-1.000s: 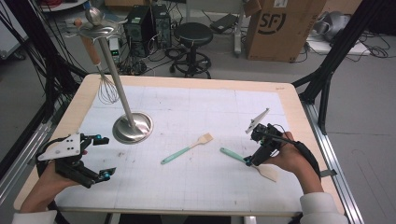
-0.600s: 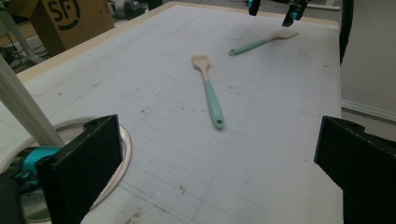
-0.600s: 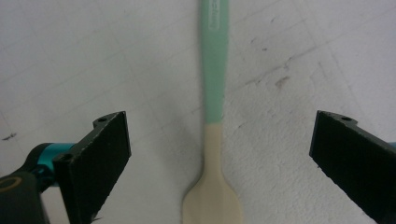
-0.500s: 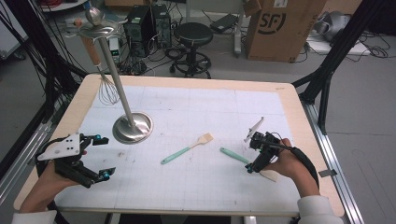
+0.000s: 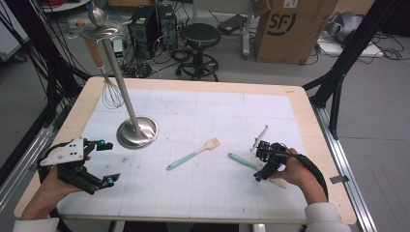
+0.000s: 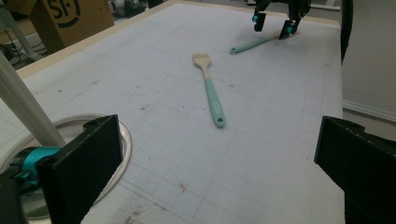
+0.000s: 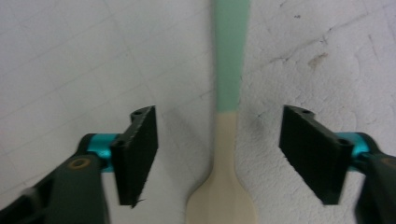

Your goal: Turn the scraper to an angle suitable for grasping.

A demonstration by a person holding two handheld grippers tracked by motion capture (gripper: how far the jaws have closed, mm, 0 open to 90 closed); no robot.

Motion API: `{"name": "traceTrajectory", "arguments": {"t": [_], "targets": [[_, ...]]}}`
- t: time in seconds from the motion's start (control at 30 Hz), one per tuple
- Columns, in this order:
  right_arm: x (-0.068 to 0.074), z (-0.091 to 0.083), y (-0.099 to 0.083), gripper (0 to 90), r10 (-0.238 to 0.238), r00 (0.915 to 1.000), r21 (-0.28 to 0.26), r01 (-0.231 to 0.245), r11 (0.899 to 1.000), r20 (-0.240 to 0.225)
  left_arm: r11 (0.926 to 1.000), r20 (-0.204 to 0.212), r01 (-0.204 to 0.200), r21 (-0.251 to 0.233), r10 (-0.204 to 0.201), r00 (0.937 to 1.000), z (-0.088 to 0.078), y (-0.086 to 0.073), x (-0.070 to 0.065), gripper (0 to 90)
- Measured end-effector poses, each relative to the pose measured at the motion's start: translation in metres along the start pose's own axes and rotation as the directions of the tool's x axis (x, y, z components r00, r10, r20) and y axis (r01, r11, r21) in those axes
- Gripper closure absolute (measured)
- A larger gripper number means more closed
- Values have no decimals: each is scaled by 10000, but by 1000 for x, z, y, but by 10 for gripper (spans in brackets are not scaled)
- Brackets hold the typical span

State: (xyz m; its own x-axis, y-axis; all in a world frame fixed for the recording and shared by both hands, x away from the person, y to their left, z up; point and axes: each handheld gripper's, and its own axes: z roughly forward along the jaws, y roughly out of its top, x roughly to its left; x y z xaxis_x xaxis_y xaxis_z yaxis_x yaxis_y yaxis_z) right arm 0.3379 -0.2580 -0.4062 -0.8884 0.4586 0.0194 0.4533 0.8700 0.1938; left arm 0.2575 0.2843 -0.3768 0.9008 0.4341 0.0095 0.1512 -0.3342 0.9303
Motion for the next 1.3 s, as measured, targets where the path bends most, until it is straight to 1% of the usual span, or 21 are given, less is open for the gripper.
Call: {"name": "traceTrajectory", "arguments": {"t": [0.03, 0.1, 0.17, 0.23, 0.3, 0.4, 0.47, 0.5, 0.57, 0.63, 0.67, 0.73, 0.77, 0.8, 0.9, 0.93, 0.97, 1.03, 1.1, 1.27, 1.3], "targets": [[1, 0, 0, 327, 70, 10000, 54, -70, 10000, 8, 10000, -14, 30, 3, -30, 10000, 0, 0, 0, 17], [0, 1, 1, 392, 27, 10000, 113, -26, 9999, -81, 10000, -19, 25, 17, -25, 10000, 0, 0, 0, 16], [0, 1, 1, 437, -3, 9999, 158, 5, 9999, -133, 10000, -11, 29, 15, -29, 10000, 0, 0, 0, 16], [0, 2, 2, 491, 45, 9999, 203, -42, 9998, -143, 10000, 8, -3, 27, 3, 10000, 0, 0, 0, 16], [-1, 3, 3, 525, 41, 9999, 279, -37, 9996, -142, 10000, 11, 1, 41, -1, 10000, 1, 0, 0, 17], [-2, 4, 4, 600, 5, 9998, 400, 2, 9992, -177, 10000, 21, 2, 5, -2, 10000, 1, 0, 0, 17], [-2, 5, 5, 629, -34, 9998, 498, 44, 9988, -196, 10000, 7, 10, 22, -10, 10000, 0, 0, 1, 16], [-2, 4, 6, 644, 22, 9998, 549, -11, 9985, -193, 10000, 11, 11, 26, -11, 10000, 0, 0, 1, 16], [-3, 5, 7, 680, -60, 9998, 598, 72, 9982, -202, 10000, 8, 48, 14, -48, 10000, 1, -1, 1, 16], [-2, 5, 9, 690, -100, 9998, 724, 110, 9973, -149, 10000, 3, 57, 15, -57, 10000, 0, -1, 1, 16], [-2, 5, 9, 699, -89, 9997, 753, 105, 9971, -214, 10000, 13, 68, -10, -68, 10000, 0, -1, 2, 17], [-3, 5, 10, 726, -145, 9998, 844, 158, 9963, -164, 10000, 10, 68, -15, -68, 10000, 0, -1, 2, 16], [-3, 6, 11, 750, -92, 9998, 848, 109, 9963, -197, 10000, 12, 73, -17, -73, 10000, 0, -1, 1, 16], [-4, 6, 12, 783, -152, 9997, 864, 166, 9961, -165, 10000, 33, 30, -11, -30, 10000, 0, -1, 1, 16], [-4, 6, 14, 791, -169, 9997, 1090, 187, 9939, -177, 10000, 21, 16, -11, -16, 10000, 0, 0, 1, 17], [-4, 6, 15, 793, -93, 9999, 1152, 109, 9933, -138, 10000, 8, 5, 6, -5, 10000, 0, 0, 1, 17], [-4, 6, 16, 797, -204, 9997, 1162, 216, 9930, -122, 10000, 17, 8, 6, -8, 10000, 0, 0, 1, 17], [-3, 6, 16, 801, -213, 9997, 1206, 224, 9925, -99, 10000, 17, 2, 3, -2, 10000, 0, 0, 0, 17], [-3, 6, 16, 803, -351, 9993, 1137, 360, 9929, -95, 10000, 10, 7, -1, -7, 10000, 0, 0, 1, 16], [-3, 5, 14, 803, -287, 9995, 992, 299, 9946, -143, 10000, -2, 26, 14, -26, 10000, 1, 0, 1, 16], [-3, 6, 14, 804, -396, 9991, 1012, 410, 9940, -156, 10000, 4, 32, 12, -32, 10000, 1, 0, 1, 17]]}}
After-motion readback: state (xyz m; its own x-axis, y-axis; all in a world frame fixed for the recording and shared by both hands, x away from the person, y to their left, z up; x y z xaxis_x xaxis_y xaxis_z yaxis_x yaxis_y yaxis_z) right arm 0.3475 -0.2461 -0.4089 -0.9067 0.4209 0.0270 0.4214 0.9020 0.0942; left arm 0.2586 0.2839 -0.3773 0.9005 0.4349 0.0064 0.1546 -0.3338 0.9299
